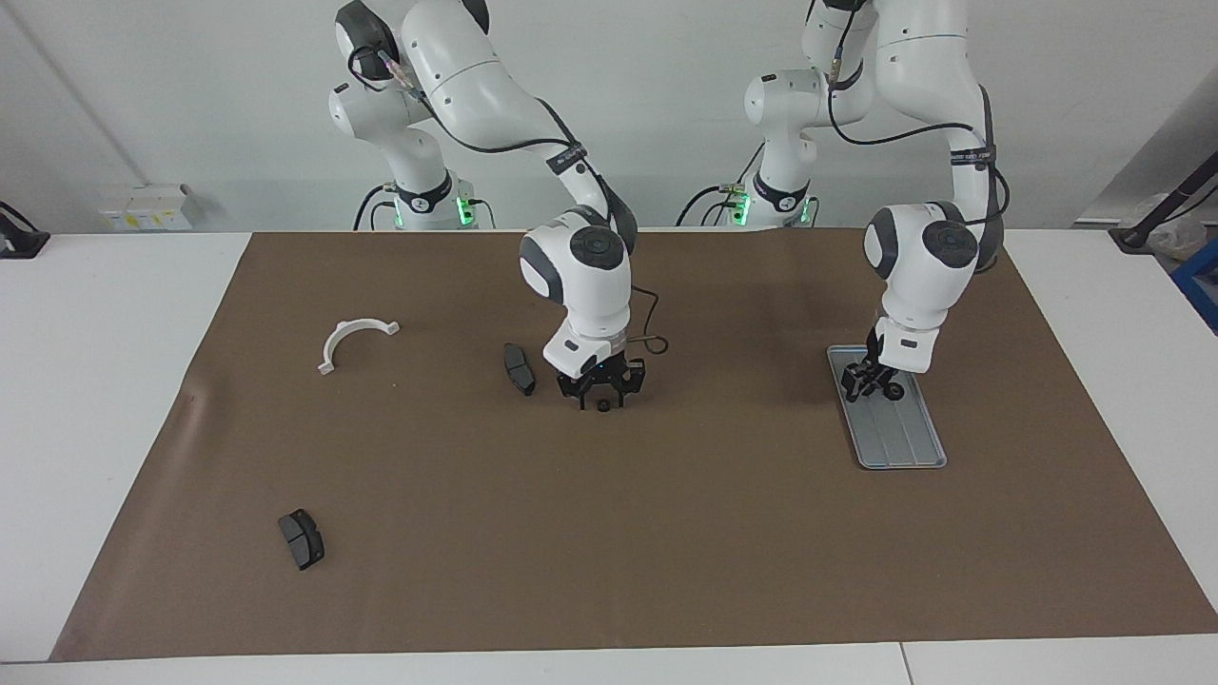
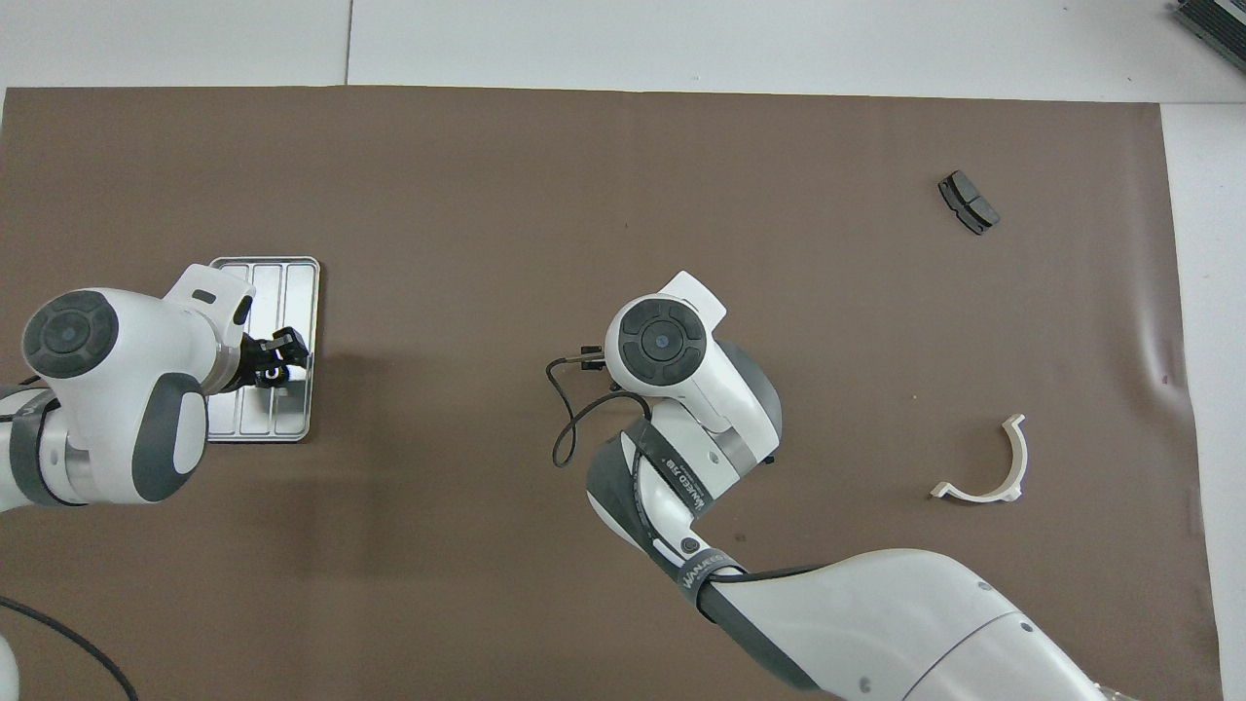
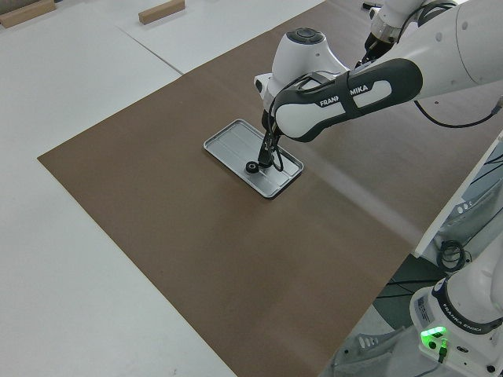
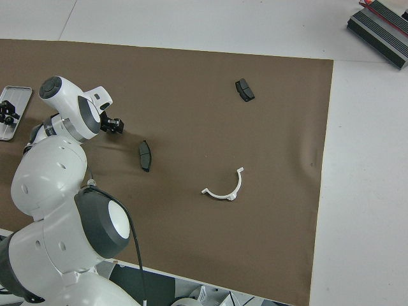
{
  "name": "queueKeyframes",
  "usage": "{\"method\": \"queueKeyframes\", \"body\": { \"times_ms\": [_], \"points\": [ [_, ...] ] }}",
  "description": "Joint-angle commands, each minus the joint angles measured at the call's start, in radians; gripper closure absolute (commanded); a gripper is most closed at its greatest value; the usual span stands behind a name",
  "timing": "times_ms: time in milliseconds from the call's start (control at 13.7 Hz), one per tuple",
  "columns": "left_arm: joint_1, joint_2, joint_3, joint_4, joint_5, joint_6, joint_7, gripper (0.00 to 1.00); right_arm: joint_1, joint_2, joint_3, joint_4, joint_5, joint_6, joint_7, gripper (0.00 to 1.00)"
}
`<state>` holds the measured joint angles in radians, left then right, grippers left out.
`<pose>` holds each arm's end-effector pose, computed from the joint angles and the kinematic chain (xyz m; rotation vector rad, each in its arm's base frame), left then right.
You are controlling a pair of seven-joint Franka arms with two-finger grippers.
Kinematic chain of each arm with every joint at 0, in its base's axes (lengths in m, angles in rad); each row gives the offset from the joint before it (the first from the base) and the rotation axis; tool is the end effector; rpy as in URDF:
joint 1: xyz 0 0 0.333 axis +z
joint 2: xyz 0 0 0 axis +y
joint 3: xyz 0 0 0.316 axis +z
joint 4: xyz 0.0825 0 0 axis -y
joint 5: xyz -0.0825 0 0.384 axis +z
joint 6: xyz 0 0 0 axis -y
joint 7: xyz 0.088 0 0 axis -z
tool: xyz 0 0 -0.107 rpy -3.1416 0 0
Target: Place bearing gear from tray to pile
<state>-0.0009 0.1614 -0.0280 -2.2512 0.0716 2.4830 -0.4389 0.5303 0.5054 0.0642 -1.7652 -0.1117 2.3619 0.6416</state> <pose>0.5446 -0.0160 0.2997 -3.0663 -0.5507 -0.1219 0.5577 0.3706 0.2874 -3.1252 -0.0301 -0.1652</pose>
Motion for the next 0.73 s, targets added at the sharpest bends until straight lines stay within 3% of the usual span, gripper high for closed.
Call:
{"method": "queueKeyframes", "body": {
  "times_ms": [0,146,219,292,657],
  "points": [
    [0.012,-0.022,-0.006,-0.033,-0.012,0.031,-0.004,0.38,-0.006,0.001,0.005,-0.011,-0.026,0.031,0.027,0.57],
    [0.012,-0.022,-0.006,-0.033,-0.016,0.031,-0.004,0.44,-0.001,-0.001,0.005,-0.011,-0.026,0.028,0.041,0.77],
    [0.012,-0.022,-0.006,-0.033,-0.016,0.033,-0.003,0.48,0.000,-0.001,0.005,-0.010,-0.026,0.028,0.053,0.93],
    [0.012,-0.022,-0.006,-0.033,-0.016,0.034,-0.003,0.52,0.004,-0.001,0.003,-0.005,-0.026,0.028,0.055,1.00],
    [0.012,-0.020,-0.006,-0.031,-0.016,0.042,0.005,0.62,-0.056,-0.079,-0.006,-0.014,-0.031,0.005,0.033,1.00]
  ]
}}
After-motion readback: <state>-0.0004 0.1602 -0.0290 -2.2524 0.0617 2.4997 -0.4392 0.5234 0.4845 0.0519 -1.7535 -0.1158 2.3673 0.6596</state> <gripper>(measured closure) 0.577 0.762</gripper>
